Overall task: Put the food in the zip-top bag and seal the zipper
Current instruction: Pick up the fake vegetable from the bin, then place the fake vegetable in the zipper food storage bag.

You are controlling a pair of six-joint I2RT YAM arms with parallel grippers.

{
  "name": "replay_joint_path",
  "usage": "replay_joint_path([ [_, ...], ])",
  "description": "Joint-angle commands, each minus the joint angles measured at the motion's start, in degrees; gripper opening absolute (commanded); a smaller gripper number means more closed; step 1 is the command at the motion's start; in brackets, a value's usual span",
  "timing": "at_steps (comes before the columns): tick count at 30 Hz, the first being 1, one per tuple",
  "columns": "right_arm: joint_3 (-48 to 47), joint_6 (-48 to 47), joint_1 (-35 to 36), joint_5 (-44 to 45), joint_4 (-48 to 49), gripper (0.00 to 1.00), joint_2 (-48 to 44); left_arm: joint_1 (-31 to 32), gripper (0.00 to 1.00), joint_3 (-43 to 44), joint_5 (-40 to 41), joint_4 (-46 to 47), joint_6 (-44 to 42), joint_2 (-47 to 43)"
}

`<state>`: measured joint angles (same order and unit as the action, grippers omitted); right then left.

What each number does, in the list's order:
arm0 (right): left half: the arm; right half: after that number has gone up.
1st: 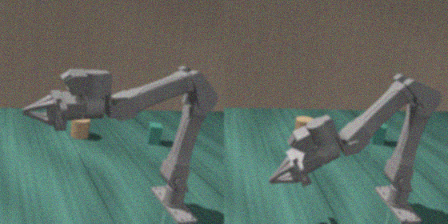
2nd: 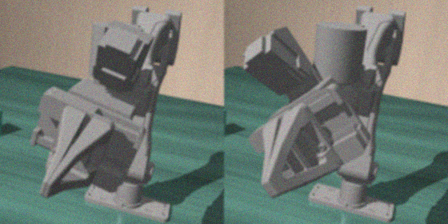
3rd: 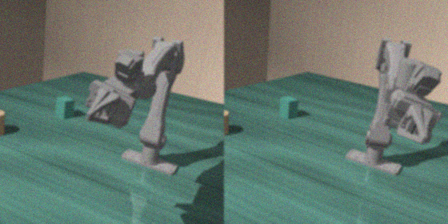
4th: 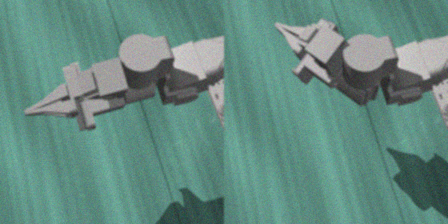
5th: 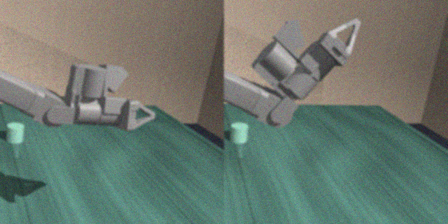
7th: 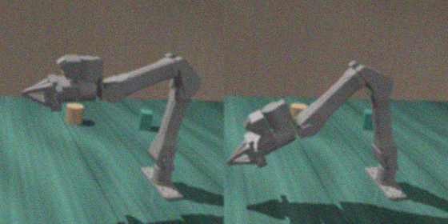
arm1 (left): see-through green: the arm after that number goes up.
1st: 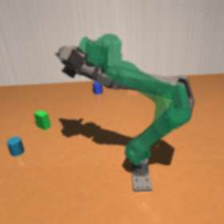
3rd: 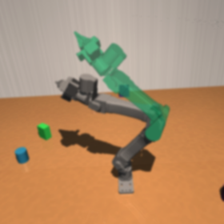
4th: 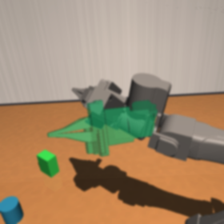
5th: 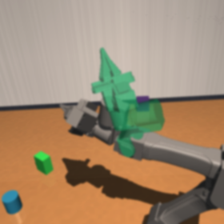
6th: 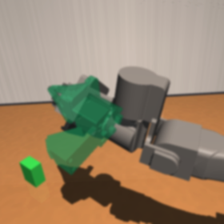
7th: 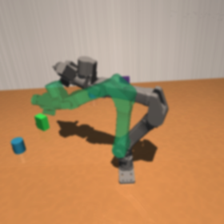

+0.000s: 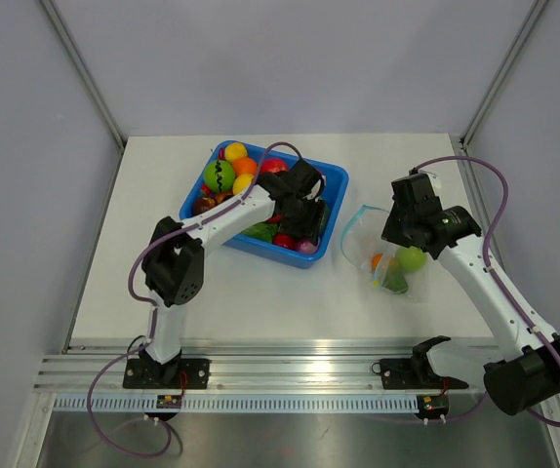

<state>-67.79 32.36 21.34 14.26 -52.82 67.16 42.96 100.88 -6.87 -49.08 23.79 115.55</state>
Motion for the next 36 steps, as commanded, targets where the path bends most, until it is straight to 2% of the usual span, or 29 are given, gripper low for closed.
replay_joint_path([
  [1, -2.0, -0.5, -0.3, 0.3, 1.8, 0.0, -0.4, -0.2, 0.36, 2.5, 3.5, -2.2, -0.9, -5.1],
  [7, -2.0, -0.2, -0.3, 0.4, 1.8, 0.0, 0.3, -0.2, 0.27, 3.9, 4.4, -2.6, -1.4, -10.1],
  [13, -0.1, 0.7, -0.3, 0.3, 2.6, 0.0, -0.4, -1.3, 0.26, 5.3, 4.3, -3.0, -2.6, -11.7],
  [16, 0.2, 0.6, -0.4, 0.2, 2.4, 0.0, -0.4, -2.8, 0.26, 6.4, 1.0, -2.8, -3.0, -11.0],
  [20, 0.8, 1.2, -0.3, -0.5, 3.3, 0.0, -1.0, -3.0, 0.25, 8.4, 0.5, -3.3, -3.7, -10.5],
  [29, 0.8, 4.2, -0.3, -9.8, 10.4, 0.0, 2.3, -3.0, 0.25, 7.7, -6.9, -0.8, -2.3, -13.6],
  [36, 2.0, 6.1, -0.3, -13.3, 14.5, 0.0, 1.1, -2.9, 0.24, 5.7, -16.5, 2.7, -0.1, -15.7],
])
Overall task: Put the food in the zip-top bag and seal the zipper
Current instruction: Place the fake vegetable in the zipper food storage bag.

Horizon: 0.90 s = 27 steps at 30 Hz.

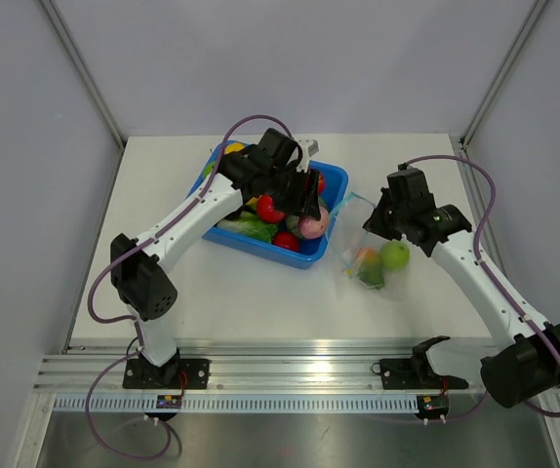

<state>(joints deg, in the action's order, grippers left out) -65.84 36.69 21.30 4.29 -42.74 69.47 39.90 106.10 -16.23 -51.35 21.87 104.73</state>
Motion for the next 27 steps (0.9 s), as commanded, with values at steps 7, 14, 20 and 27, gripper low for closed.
replay_joint_path([
  [7, -0.9, 1.2, -0.2, -4.0, 3.0, 0.0, -2.4, 1.3, 0.23, 2.0, -11.6, 10.7, 5.5, -2.7],
  [14, -1.2, 1.3, -0.3, -4.1, 1.3, 0.0, -5.2, 3.3, 0.21, 6.8, -11.2, 11.7, 5.9, 3.6],
  [20, -0.8, 2.2, -0.3, -4.0, -0.2, 0.0, -7.2, 4.6, 0.23, 8.2, -8.9, 11.8, 6.0, 8.1],
  [27, 0.7, 3.4, -0.3, -4.7, -0.4, 0.0, -9.0, 5.2, 0.8, 9.6, -8.6, 8.7, 4.8, 9.5],
])
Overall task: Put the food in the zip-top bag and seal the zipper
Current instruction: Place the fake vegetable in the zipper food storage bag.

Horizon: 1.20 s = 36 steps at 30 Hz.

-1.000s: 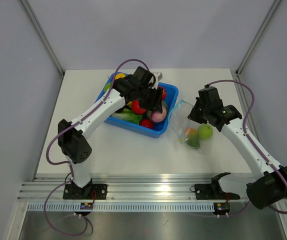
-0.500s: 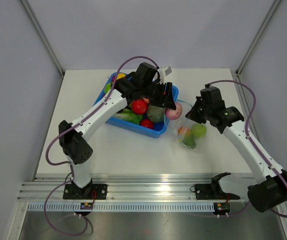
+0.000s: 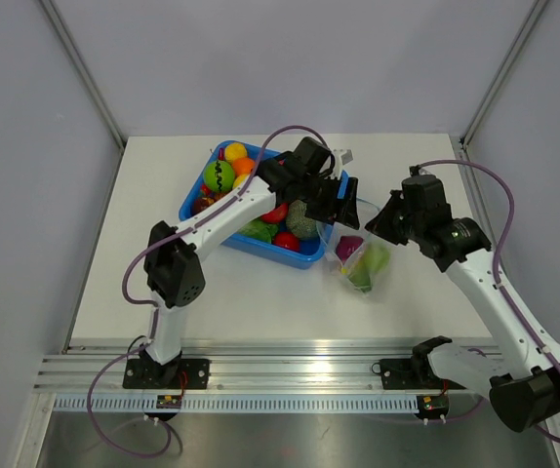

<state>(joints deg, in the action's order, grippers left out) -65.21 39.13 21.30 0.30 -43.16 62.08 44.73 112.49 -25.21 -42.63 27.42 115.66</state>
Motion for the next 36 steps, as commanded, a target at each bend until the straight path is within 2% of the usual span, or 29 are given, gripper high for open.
replay_joint_path([
  [1, 0.0, 0.8, -0.3, 1.0, -0.6, 0.0, -1.7, 0.4, 0.81, 1.9, 0.3, 0.5, -1.0, -2.0],
  [7, 0.1, -0.1, -0.3, 4.4, -3.2, 0.0, -2.8, 0.4, 0.82, 0.5, 0.8, -1.8, -4.3, -7.1],
  [9, 0.7, 0.2, -0.3, 4.5, -3.3, 0.0, -3.0, 0.4, 0.81, -4.4, 2.4, 1.0, -7.0, -10.5],
  [10, 1.0, 0.2, -0.3, 4.6, -3.4, 0.0, -3.1, 0.4, 0.79, -6.6, 4.1, 2.7, -7.3, -15.2],
  [12, 1.4, 0.8, -0.3, 4.8, -4.1, 0.0, -3.4, -0.4, 0.75, -12.2, 10.1, 6.4, -7.7, -19.0],
  [14, 1.4, 1.0, -0.3, 4.7, -4.9, 0.0, -3.5, -1.4, 0.77, -14.0, 15.1, 6.6, -9.1, -21.7],
  [16, 1.1, 0.9, -0.3, 4.8, -5.3, 0.0, -4.0, -2.5, 0.86, -12.9, 19.0, 4.1, -10.5, -21.7],
  [20, 0.5, 0.9, -0.3, 5.2, -6.4, 0.0, -4.6, -3.7, 0.89, -9.6, 31.3, -3.5, -13.3, -19.5],
  [22, 0.4, 0.8, -0.3, 5.6, -6.8, 0.0, -4.8, -3.9, 0.99, -9.1, 33.5, -4.2, -14.1, -19.4],
  [31, 0.3, -0.2, -0.3, 7.0, -8.7, 0.0, -5.1, -5.8, 0.99, -8.1, 37.0, -4.2, -15.1, -18.2],
  [36, 0.2, -0.8, -0.3, 7.7, -8.8, 0.0, -5.4, -6.9, 0.93, -8.3, 36.5, -0.8, -15.0, -19.2],
])
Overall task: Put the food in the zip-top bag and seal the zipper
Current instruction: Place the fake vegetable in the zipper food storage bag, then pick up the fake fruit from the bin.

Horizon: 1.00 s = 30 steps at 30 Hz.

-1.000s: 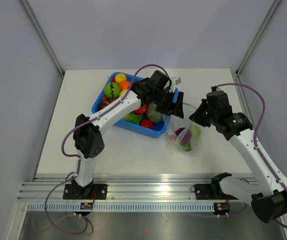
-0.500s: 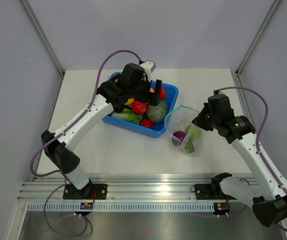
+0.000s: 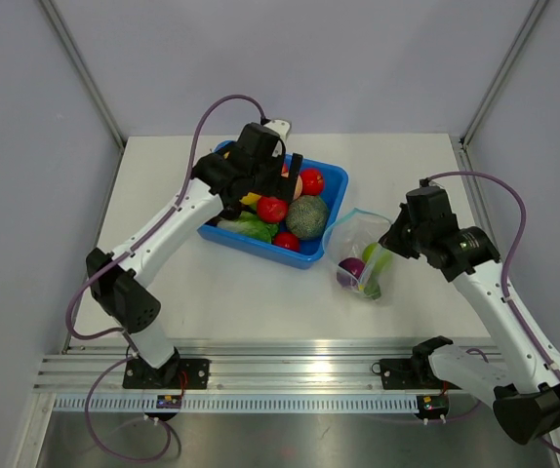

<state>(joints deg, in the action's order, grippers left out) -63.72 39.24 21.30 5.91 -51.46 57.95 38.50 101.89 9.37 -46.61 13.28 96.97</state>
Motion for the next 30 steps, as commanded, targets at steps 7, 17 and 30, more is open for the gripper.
replay_joint_path([
  [7, -1.1, -1.4, -0.3, 0.8, 1.1, 0.0, 0.2, -0.7, 0.93, 14.3, 2.0, -1.0, -0.4, 6.8],
  [17, -1.8, -1.7, -0.3, 0.9, 0.4, 0.0, -0.4, -0.7, 0.99, 13.4, 6.1, 5.0, -1.3, 12.6],
  [30, -2.5, -2.2, -0.3, 0.6, 0.6, 0.0, 0.6, -2.2, 0.99, 21.7, 5.3, 4.8, -5.7, 27.0],
])
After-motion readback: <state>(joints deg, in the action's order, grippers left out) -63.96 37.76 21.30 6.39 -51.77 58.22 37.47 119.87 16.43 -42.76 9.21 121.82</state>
